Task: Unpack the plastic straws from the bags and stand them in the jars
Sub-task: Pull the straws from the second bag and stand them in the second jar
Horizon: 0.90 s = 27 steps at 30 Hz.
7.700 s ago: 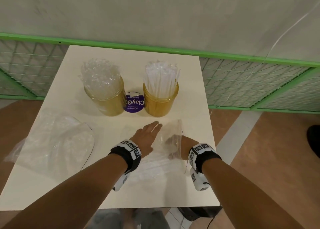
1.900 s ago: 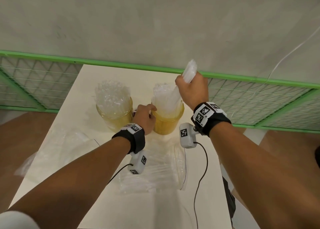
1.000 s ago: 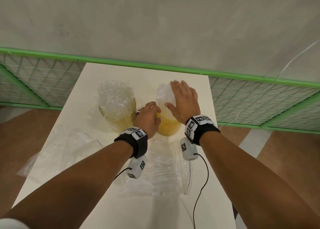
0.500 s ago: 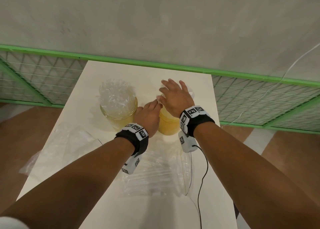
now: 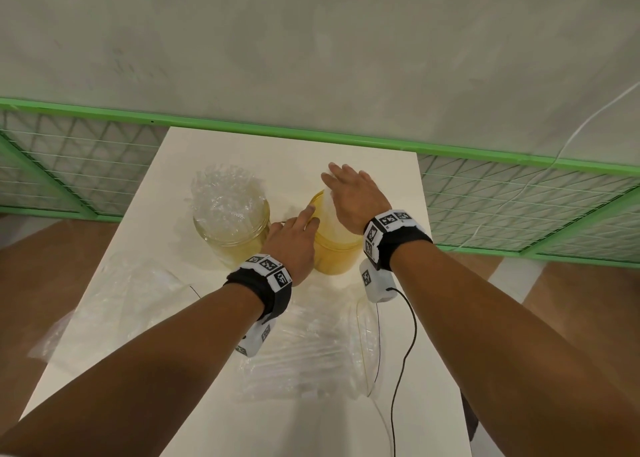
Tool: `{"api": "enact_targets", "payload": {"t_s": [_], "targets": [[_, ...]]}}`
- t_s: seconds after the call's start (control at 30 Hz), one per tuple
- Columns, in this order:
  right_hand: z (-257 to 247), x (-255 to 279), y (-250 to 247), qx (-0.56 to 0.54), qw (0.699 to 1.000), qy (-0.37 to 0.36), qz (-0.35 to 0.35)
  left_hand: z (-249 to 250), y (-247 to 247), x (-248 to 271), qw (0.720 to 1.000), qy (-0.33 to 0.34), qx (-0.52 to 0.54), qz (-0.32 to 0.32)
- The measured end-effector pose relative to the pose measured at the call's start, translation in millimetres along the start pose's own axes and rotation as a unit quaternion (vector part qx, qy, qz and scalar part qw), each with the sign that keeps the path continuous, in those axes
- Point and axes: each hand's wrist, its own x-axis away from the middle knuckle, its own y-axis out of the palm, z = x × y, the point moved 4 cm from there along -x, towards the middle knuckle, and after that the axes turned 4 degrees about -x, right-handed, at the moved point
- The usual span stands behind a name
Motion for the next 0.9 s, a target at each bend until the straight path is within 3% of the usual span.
{"api": "enact_targets", "payload": {"t_s": [0.07, 0.23, 0.4, 0.47, 0.53, 0.6, 0.67, 0.77, 0.9], "targets": [[-1, -1, -11, 0.000, 1.000, -0.013, 0.003, 1, -1, -2, 1.000, 0.004, 0.006, -0.002], [-8, 12, -36, -0.082, 0.984, -0.034, 0.153, -2, -4, 1, 0.998, -0.007, 0.063, 0.021], [5, 45, -55, -0.182, 0.940, 0.026, 0.286, -3, -9, 16, 0.994, -0.003, 0.082, 0.073], [15, 59, -59, -0.238, 0.922, 0.067, 0.297, -3, -7, 24, 0.994, -0.004, 0.070, 0.083], [29, 74, -52, -0.268, 0.915, 0.135, 0.271, 0, 0, 32, 0.996, -0.002, 0.087, 0.038], [44, 91, -31, -0.247, 0.921, 0.208, 0.219, 4, 12, 45, 0.995, -0.010, 0.075, -0.072], [55, 109, -1, -0.212, 0.934, 0.263, 0.113, 7, 26, 61, 0.986, -0.004, -0.002, -0.168], [61, 138, 48, -0.167, 0.934, 0.307, -0.070, 11, 45, 83, 0.968, 0.018, -0.104, -0.226], [50, 173, 102, -0.141, 0.905, 0.295, -0.273, 1, 65, 100, 0.951, -0.009, -0.096, -0.293]]}}
